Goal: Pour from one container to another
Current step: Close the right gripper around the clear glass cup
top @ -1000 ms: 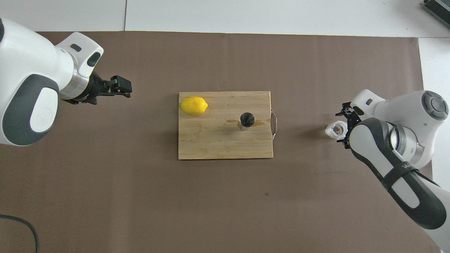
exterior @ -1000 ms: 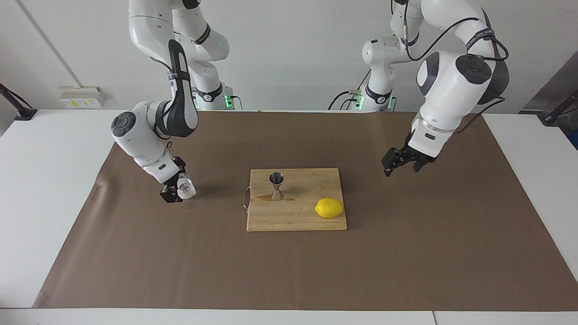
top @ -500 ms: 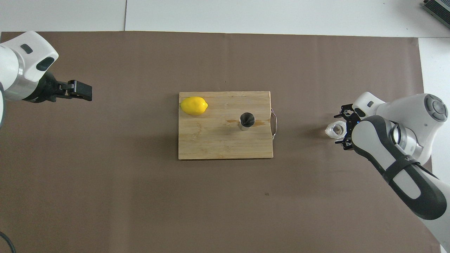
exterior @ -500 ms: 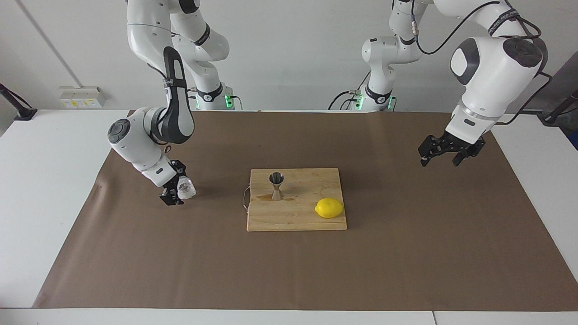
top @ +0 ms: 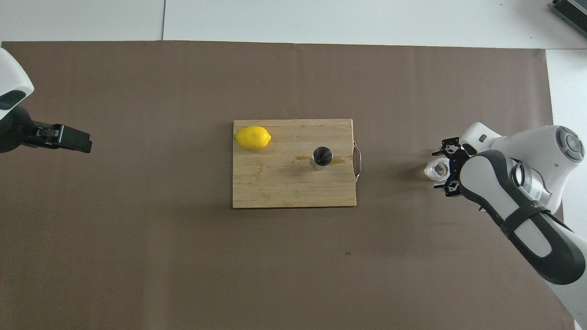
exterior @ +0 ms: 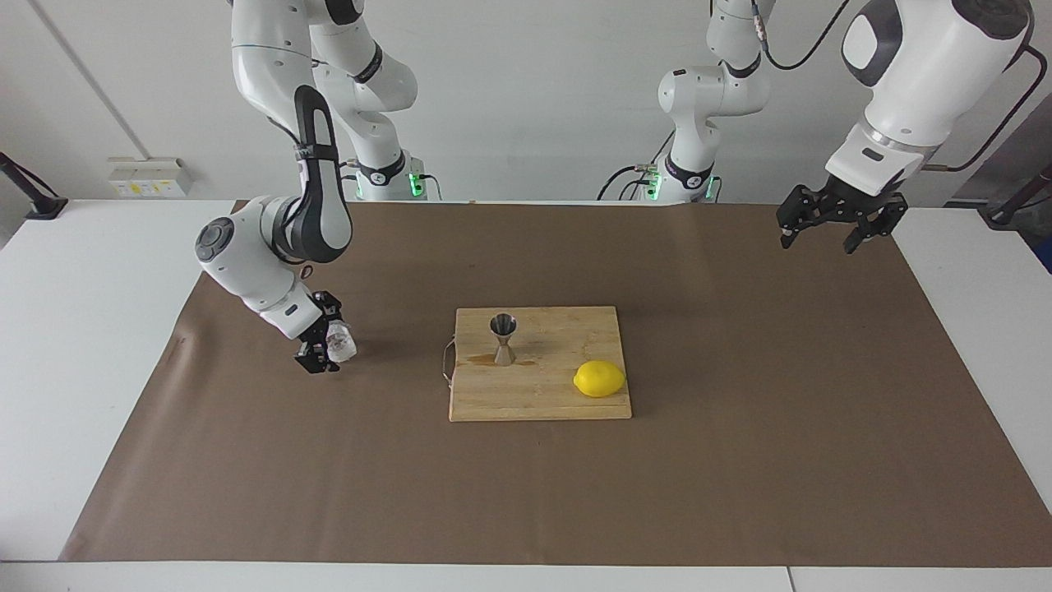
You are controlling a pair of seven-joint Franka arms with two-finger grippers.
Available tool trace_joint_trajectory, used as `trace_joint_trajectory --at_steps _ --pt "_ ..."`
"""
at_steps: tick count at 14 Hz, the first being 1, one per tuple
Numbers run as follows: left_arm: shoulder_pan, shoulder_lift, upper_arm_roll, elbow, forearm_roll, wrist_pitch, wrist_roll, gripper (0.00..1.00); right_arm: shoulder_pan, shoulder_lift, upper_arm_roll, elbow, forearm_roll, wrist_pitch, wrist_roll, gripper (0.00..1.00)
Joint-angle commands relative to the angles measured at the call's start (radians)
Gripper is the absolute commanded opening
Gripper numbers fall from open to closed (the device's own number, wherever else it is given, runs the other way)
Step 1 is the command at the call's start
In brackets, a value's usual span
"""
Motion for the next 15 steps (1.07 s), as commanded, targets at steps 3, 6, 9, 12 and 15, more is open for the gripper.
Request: trace_joint_trajectory --at_steps 3,6,9,12,15 --pt "0.032 -0.038 -0.025 -0.013 0.018 -0.035 0.014 1.0 -0.016 -0.012 0.008 -0.018 0.036 0.008 -0.042 0.72" --pt "0.09 -0.044 -0.068 -0.005 0.016 -0.044 0.001 1.0 -0.028 -0.017 0.008 -0.018 0.036 -0.003 -0.043 0.72" --pt "0.092 -0.06 -0.068 -0.014 0.014 -0.056 0.0 1.0 -0.037 -0.02 0.008 -0.018 0.036 -0.022 -0.054 0.72" --pt "0.096 -0.063 -0.07 -0.022 0.014 -0.055 0.005 1.0 -0.039 -0.02 0.009 -0.018 0.037 -0.023 -0.059 0.72" --pt "0.096 -0.063 -0.07 -0.022 0.014 -0.056 0.005 1.0 -0.038 -0.02 0.009 -0.018 0.049 -0.023 -0.06 0.66"
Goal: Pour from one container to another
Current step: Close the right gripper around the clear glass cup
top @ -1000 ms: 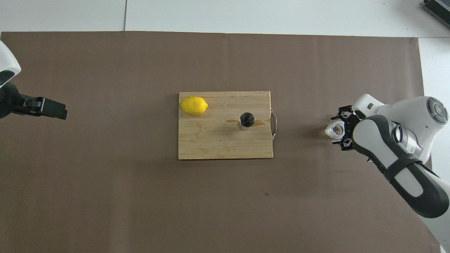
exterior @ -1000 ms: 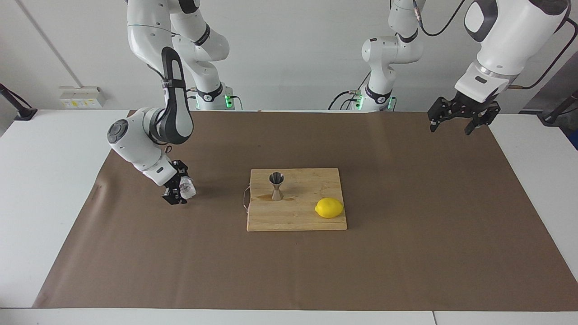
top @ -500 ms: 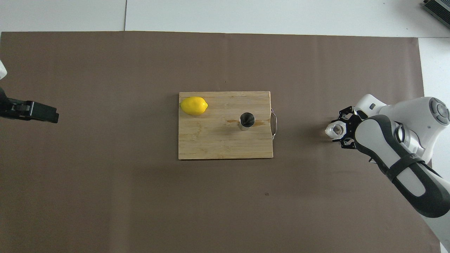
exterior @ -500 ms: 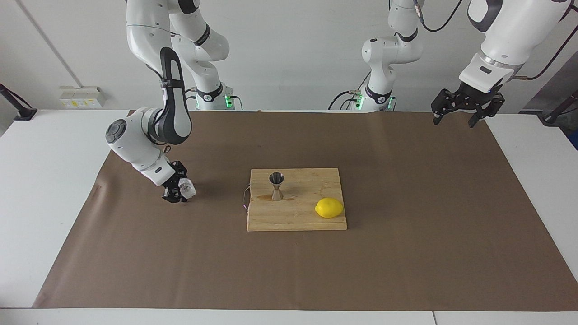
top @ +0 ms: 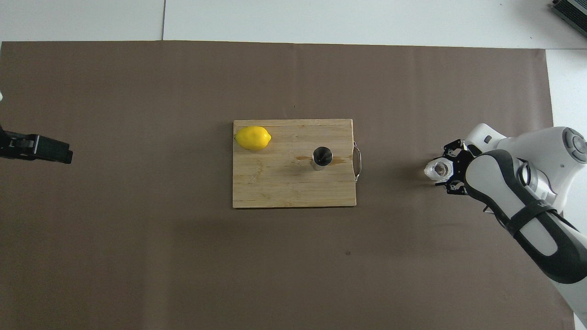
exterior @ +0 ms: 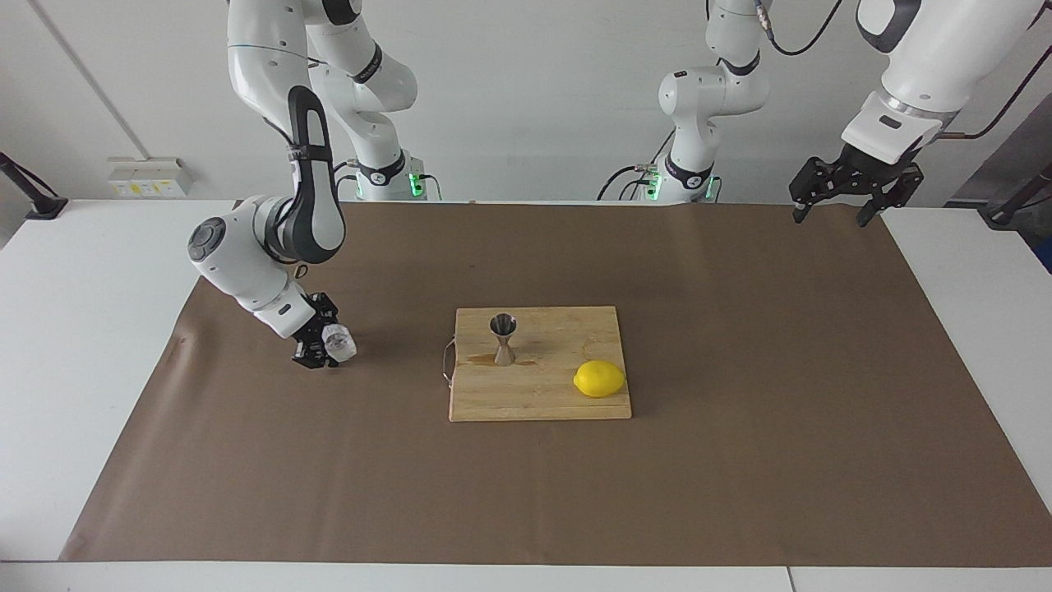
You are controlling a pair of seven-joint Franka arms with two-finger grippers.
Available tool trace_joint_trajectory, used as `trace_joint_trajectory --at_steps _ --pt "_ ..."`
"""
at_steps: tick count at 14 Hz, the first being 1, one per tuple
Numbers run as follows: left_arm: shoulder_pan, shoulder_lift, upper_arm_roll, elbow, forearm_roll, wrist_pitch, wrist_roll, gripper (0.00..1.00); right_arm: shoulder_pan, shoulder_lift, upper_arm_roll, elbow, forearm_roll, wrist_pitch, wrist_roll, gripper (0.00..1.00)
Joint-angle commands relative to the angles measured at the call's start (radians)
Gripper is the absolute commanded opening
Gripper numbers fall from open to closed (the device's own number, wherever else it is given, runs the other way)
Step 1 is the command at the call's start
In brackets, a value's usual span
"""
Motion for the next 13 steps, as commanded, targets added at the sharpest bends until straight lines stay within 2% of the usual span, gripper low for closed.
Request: trace_joint_trajectory --at_steps 1,3,5,7,13 --pt "0.017 -0.024 -0.013 -0.021 0.013 -0.01 0.003 1.0 -0.018 -0.021 0.009 -0.017 0.065 -0.013 -0.048 0.62" --pt "0.017 -0.024 -0.013 -0.021 0.013 -0.011 0.003 1.0 -0.016 -0.021 0.009 -0.017 0.079 -0.013 -0.057 0.55" --pt "0.017 -0.024 -0.013 -0.021 0.013 -0.011 0.003 1.0 -0.018 -0.022 0.009 -0.017 0.082 -0.02 -0.06 0.51" --pt "0.017 -0.024 -0.013 -0.021 0.013 -0.01 0.003 1.0 -0.016 -0.033 0.009 -0.017 0.082 -0.024 -0.06 0.41" --pt "0.017 -0.024 -0.013 -0.021 0.013 -0.01 0.003 1.0 -0.001 -0.081 0.019 -0.006 0.082 -0.059 -0.006 0.41"
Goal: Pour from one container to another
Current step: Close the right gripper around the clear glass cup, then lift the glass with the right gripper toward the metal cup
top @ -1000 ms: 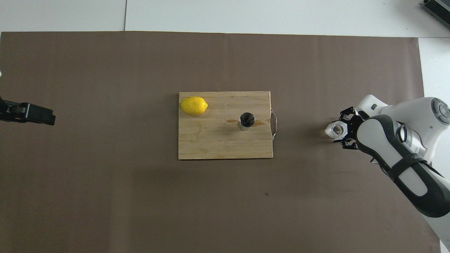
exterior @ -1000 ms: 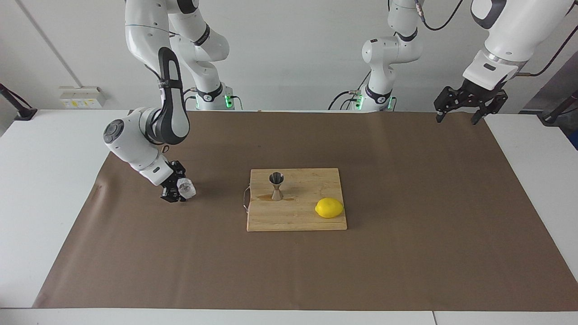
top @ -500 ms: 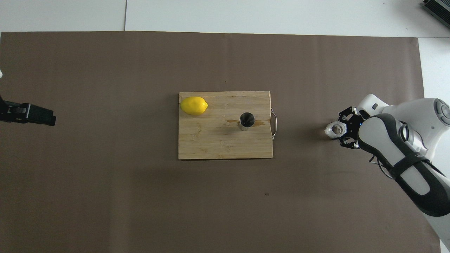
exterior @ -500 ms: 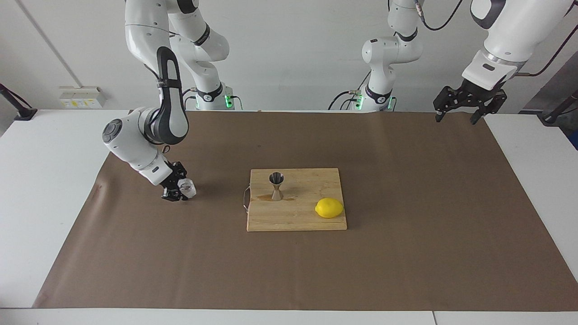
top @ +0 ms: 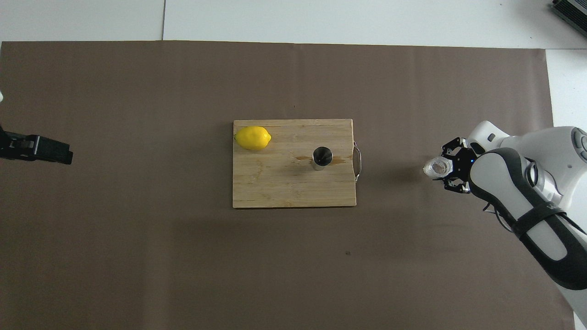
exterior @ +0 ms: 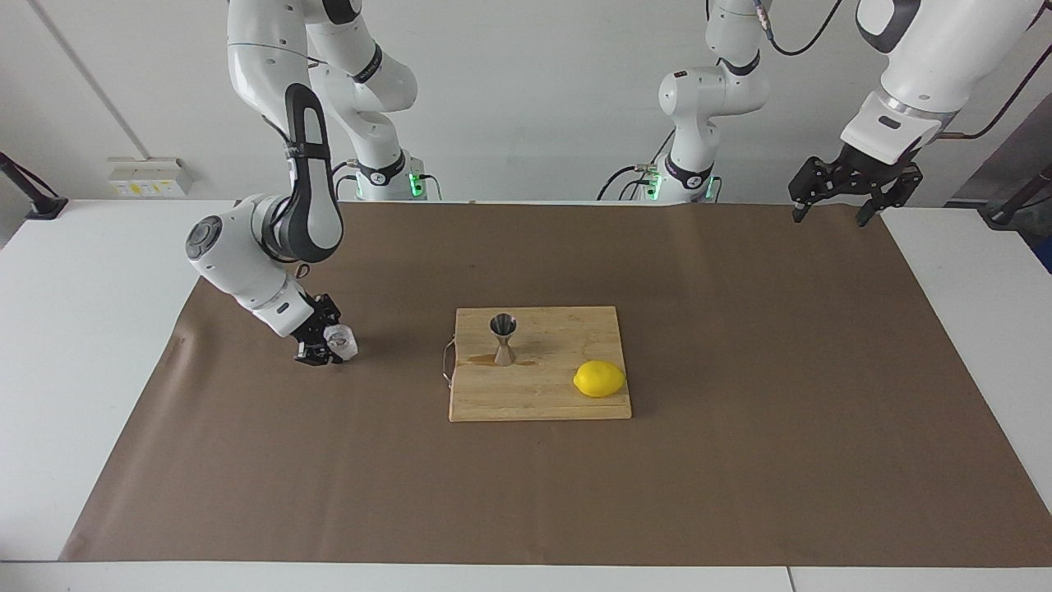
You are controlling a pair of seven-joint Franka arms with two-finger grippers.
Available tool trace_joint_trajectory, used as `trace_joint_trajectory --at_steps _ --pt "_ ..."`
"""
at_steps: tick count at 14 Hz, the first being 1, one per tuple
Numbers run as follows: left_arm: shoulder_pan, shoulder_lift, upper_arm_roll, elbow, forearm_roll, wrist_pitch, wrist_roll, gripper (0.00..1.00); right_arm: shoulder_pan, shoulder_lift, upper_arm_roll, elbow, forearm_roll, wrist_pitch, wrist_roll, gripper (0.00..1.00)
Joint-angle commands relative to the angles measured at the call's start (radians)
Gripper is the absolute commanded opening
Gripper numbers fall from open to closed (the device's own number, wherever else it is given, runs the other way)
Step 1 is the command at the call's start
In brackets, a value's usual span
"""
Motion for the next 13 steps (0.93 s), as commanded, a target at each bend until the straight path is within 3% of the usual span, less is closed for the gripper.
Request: trace_joint_trajectory --at_steps 1,13 --pt "0.016 -0.024 -0.013 -0.021 0.013 -0.008 0.003 1.0 -0.002 -0.047 0.013 -0.001 0.032 -0.045 0.02 0.41" --pt "0.016 -0.024 -0.013 -0.021 0.013 -0.006 0.003 1.0 0.165 -0.072 0.014 0.185 -0.037 -0.151 0.399 0.42"
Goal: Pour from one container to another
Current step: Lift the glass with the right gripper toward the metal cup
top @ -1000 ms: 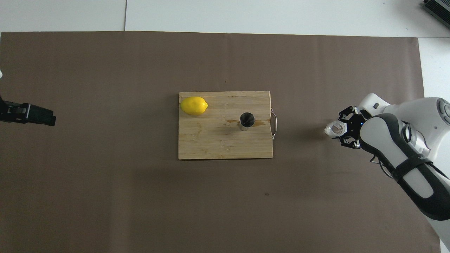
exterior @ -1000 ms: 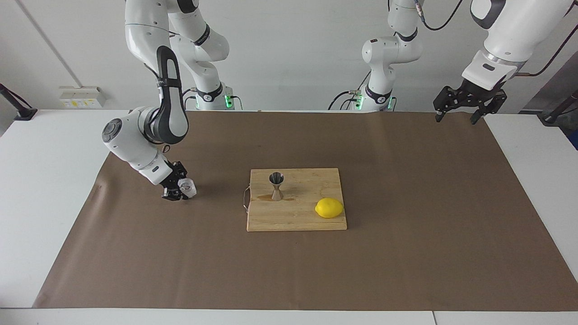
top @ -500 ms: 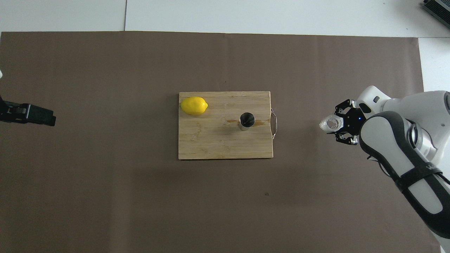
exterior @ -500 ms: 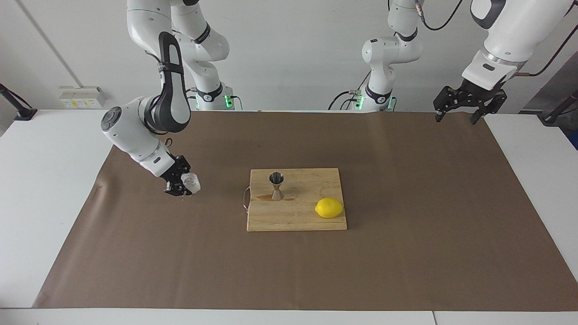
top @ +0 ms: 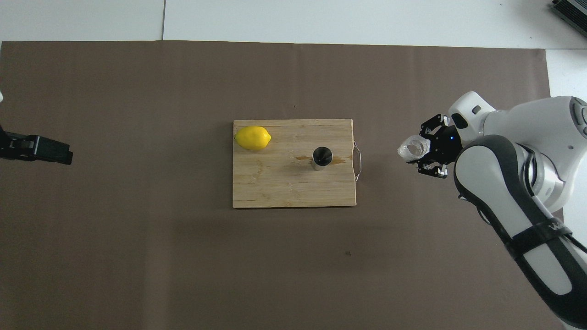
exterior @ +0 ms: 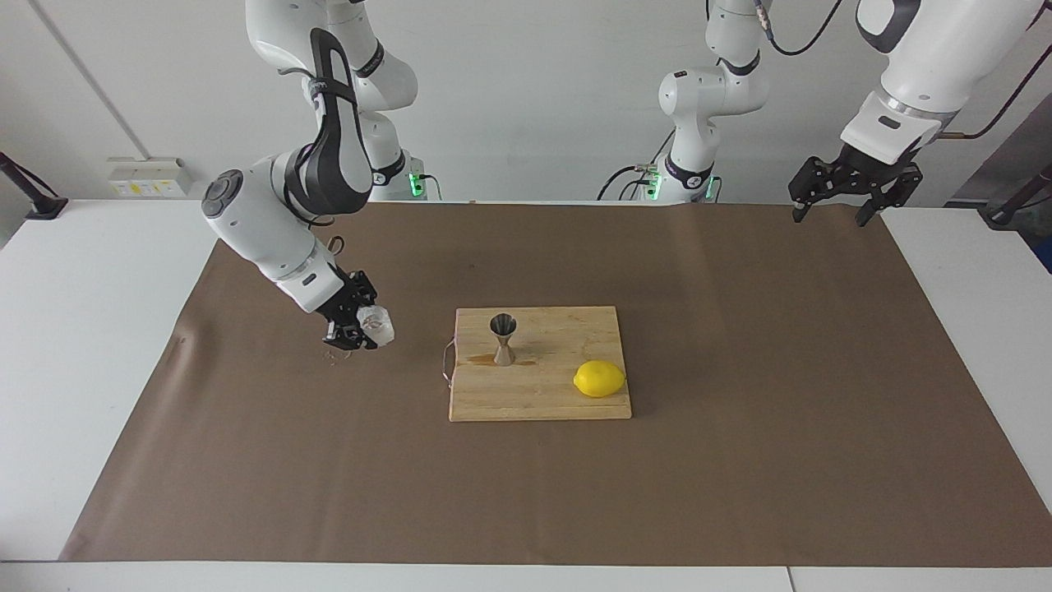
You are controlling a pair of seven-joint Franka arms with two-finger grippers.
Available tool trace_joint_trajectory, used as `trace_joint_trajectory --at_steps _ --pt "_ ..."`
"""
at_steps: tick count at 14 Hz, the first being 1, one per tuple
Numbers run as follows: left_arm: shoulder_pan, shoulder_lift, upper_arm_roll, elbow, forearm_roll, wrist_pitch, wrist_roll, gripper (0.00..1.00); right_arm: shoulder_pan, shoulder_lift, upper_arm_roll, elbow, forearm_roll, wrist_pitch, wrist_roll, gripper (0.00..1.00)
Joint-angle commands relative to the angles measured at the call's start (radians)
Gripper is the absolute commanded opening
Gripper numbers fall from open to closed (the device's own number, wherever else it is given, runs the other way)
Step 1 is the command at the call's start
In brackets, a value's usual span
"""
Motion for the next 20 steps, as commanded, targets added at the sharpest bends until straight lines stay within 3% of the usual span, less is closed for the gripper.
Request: trace_joint_trajectory --at_steps 1,4,8,20 --pt "0.016 -0.024 -0.013 -0.021 0.013 -0.005 0.003 1.0 0.041 0.005 0.002 0.056 -0.053 -0.025 0.105 0.42" --pt "0.016 -0.024 -0.013 -0.021 0.013 -0.007 0.003 1.0 0.121 0.009 0.002 0.087 -0.099 -0.022 0.224 0.42" --pt "0.016 -0.024 -0.013 -0.021 0.013 -0.007 0.003 1.0 0.228 0.019 0.002 0.133 -0.259 -0.044 0.408 0.42" --pt "0.016 -0.024 -0.013 -0.021 0.013 -0.005 0.003 1.0 0.327 0.157 0.004 0.329 -0.482 -0.108 0.551 0.42"
